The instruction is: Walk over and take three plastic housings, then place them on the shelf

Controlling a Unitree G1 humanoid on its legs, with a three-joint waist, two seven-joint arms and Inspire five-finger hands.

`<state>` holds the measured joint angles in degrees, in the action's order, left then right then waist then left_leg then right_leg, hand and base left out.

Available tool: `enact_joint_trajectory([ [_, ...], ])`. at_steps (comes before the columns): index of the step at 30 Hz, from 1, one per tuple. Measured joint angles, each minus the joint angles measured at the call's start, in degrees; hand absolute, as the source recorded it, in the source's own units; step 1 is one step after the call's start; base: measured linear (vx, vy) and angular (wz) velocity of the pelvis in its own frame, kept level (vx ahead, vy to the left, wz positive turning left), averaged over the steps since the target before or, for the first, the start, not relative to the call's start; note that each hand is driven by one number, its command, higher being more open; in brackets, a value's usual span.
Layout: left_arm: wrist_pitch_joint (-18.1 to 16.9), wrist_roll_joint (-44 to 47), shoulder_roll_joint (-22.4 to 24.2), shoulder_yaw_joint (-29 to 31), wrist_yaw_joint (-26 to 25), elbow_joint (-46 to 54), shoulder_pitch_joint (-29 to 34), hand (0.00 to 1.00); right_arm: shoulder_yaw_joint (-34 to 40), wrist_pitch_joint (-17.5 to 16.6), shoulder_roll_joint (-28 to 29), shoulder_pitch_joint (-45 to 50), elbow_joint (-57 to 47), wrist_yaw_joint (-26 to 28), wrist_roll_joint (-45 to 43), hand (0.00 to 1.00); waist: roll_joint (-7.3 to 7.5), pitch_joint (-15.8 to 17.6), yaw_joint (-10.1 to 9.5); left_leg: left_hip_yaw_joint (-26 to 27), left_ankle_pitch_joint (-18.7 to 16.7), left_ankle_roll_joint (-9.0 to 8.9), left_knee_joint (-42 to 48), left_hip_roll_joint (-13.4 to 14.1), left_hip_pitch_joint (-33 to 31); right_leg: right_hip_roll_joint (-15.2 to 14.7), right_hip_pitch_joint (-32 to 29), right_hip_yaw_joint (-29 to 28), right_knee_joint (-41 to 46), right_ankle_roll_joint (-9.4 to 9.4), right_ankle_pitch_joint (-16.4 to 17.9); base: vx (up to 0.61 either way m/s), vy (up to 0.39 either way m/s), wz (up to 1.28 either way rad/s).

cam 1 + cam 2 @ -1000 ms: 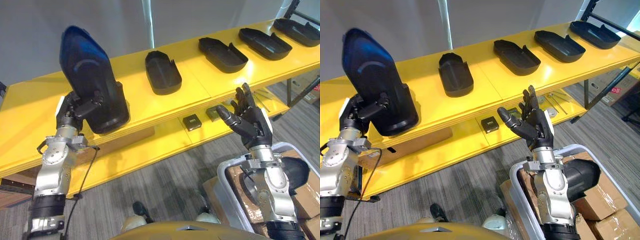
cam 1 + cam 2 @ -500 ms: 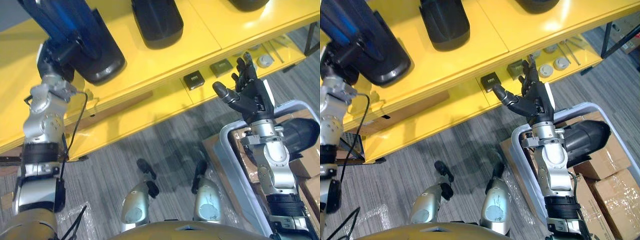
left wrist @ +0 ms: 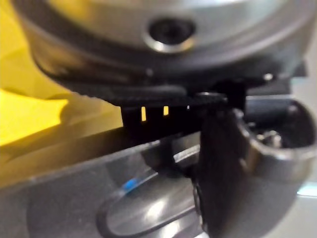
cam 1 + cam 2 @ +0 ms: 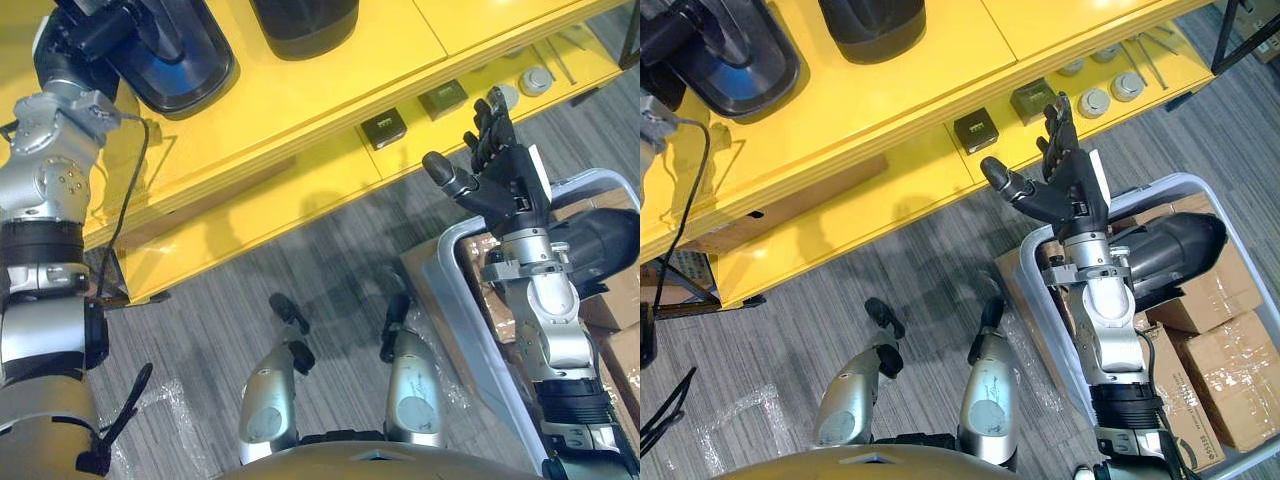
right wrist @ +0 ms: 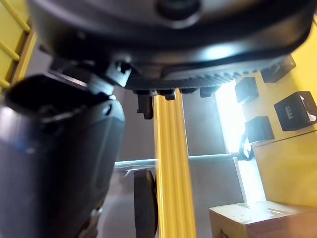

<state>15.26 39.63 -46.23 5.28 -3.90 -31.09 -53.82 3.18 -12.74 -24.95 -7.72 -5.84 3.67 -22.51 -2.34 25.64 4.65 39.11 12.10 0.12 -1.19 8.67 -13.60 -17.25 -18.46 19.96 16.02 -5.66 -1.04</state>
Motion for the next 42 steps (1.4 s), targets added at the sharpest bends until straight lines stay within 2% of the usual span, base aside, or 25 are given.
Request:
enact_joint_trajectory([
  [6,3.8,-9.4,-4.3,-0.4,2.0,-5.5,-4.3,0.00,-0.9,0.1,0.0,-0.1,-2.3,-0.2,-0.5,1.00,0.10,0.1,0.32,0.2,0.2,0.28,-0.1,0.2,0.5,0.3,0.2,-0.4,0.1,0.15,-0.1,0.02,-0.003,-0.04],
  [10,6.0,-15.1,-5.9,-0.7,4.1,-9.5,-4.4,0.00,-1.8,0.3,0.0,-0.1,-2.4,0.6,-2.3,1.00,0.10,0.1,0.35,0.1,0.2,0.23,-0.1,0.2,1.3,0.4,0.7,-0.8,0.1,0.25,0.0,0.03,-0.007,-0.04],
  [14,6.2,-15.6,-6.6,-0.1,6.8,-11.1,-4.4,0.00,-2.7,0.3,0.0,-0.1,-2.5,4.5,-5.7,1.00,0.10,0.1,0.16,-0.2,0.2,0.23,-0.1,0.1,1.3,0.3,0.8,-0.6,0.5,0.01,0.4,0.01,-0.005,0.03],
  [19,6.3,-20.2,-6.6,-2.6,9.3,-10.4,-5.9,0.00,-10.4,1.3,0.3,-0.6,-5.7,11.2,-7.2,1.00,0.09,0.1,0.23,-2.0,0.4,0.40,0.0,0.0,1.1,0.0,1.8,0.9,1.0,-0.03,1.1,0.02,-0.015,0.14],
  [22,6.7,-20.2,-6.4,-3.8,9.6,-10.0,-6.6,0.00,-15.4,2.5,1.7,-3.1,-6.0,11.7,-7.0,1.00,0.09,0.1,0.16,-2.9,0.5,0.36,0.0,-0.3,0.7,-0.5,1.8,1.7,1.6,-0.22,1.7,0.02,-0.014,0.19],
  [25,6.8,-20.2,-6.4,-4.2,10.1,-10.0,-6.6,0.00,-16.8,3.4,2.8,-4.4,-6.0,11.1,-7.0,1.00,0.08,0.1,-0.35,-3.3,0.1,-0.10,-0.1,-0.4,0.7,-0.8,1.8,1.9,2.2,-0.33,2.2,0.02,-0.011,0.08],
  [26,7.1,-20.2,-6.4,-4.2,10.1,-9.9,-6.6,1.00,-16.7,3.6,2.8,-4.6,-6.0,10.8,-7.1,1.00,0.08,0.1,-0.77,-3.4,0.2,-0.04,-0.1,-0.4,0.7,-0.8,1.8,1.9,2.6,-0.30,2.3,0.04,-0.024,0.04],
  [29,7.3,-20.2,-6.4,-4.2,9.9,-10.0,-6.0,1.00,-16.6,3.6,2.7,-4.2,-6.0,10.7,-7.1,1.00,0.07,0.1,-1.15,-3.7,0.7,0.39,0.0,-0.4,0.7,-0.8,1.8,2.1,3.0,0.10,2.6,0.03,-0.029,0.04],
  [35,6.3,-22.2,-6.2,-5.5,7.1,-8.7,-4.0,1.00,-16.7,3.6,3.0,-4.2,-6.0,10.7,-7.1,1.00,-0.07,0.1,-0.59,-4.2,0.8,0.57,0.0,-0.3,0.2,-0.8,1.7,2.6,3.0,-0.04,2.8,0.01,-0.008,0.03],
  [42,4.1,-17.9,-4.5,-5.5,0.6,-8.1,-2.4,1.00,-16.9,4.0,4.7,-3.8,-6.3,10.6,-7.1,1.00,-0.13,0.1,-0.37,-4.7,1.1,0.89,0.0,-0.3,0.1,-0.8,1.8,3.0,3.1,0.05,2.9,0.01,-0.007,0.02],
])
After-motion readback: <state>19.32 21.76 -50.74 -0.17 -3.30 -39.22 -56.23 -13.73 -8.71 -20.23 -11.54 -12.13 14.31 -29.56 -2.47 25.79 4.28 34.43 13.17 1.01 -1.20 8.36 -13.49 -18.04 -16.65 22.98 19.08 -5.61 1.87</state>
